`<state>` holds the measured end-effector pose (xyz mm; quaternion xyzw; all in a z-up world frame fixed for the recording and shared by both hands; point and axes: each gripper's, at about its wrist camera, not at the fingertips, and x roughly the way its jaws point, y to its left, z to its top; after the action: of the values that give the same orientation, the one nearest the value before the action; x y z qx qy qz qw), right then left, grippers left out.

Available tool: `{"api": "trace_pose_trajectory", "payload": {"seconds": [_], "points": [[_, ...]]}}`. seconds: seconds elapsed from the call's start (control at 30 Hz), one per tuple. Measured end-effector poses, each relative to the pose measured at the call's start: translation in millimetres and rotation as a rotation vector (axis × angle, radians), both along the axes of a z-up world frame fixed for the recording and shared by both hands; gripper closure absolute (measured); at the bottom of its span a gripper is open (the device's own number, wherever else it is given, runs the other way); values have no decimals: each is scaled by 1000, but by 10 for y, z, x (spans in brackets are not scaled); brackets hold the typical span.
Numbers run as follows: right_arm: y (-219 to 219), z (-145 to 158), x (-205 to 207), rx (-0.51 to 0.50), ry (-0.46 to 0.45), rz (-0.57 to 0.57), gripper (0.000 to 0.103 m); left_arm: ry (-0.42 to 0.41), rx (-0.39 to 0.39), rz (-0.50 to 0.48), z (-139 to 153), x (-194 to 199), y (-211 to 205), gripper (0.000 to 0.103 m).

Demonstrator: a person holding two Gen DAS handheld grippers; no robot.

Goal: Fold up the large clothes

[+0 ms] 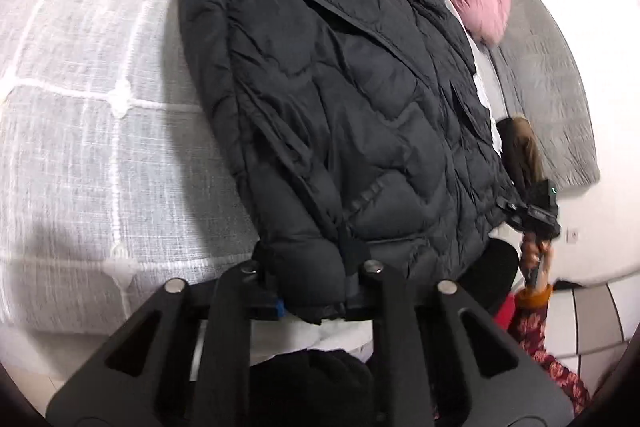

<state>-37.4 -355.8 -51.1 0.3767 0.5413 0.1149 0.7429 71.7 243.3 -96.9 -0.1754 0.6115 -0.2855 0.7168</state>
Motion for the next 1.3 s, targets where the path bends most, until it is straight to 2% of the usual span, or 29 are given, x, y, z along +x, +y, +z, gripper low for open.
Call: {"api": "trace_pose_trajectory", "payload": {"seconds": [0.07,0.13,0.23,0.33,0.5,0.6,0.73,0.87,0.93,1.03,1.1,1.2,1.3], "points": [[39,152,-6,-1,-66,-23,94,-66,-6,23,132,-59,4,90],[35,337,-65,3,-146,-40,96,-139,-59,39,348,-155,2,91],[19,746,-190,7,-284,-65,97,-274,-168,39,814,-355,-4,92],[-24,1133,-299,2,-394,-88,98,-402,-224,25,1235,-567,-69,92],[-64,1615,-567,-19,-521,-121,98,-588,-291,6,1766,-952,16,92],[-146,1846,-765,-42,-576,-147,98,-661,-321,15,1966,-1104,143,92],[-188,2047,-839,-56,-624,-155,98,-711,-321,39,2125,-996,229,92],[-171,2095,-450,-99,-618,-159,97,-693,-276,103,2026,-642,114,90],[-176,2026,-156,-126,-586,-192,97,-651,-249,172,1902,-239,27,89],[-230,1900,406,-189,-548,-222,96,-635,-142,238,1716,237,-124,89],[-246,1742,786,-232,-514,-242,96,-601,-74,272,1534,627,-276,89],[-273,1425,1311,-285,-426,-269,96,-514,-17,313,1197,1167,-456,89],[-357,1006,1734,-307,-341,-289,94,-432,38,340,819,1549,-551,85]]}}
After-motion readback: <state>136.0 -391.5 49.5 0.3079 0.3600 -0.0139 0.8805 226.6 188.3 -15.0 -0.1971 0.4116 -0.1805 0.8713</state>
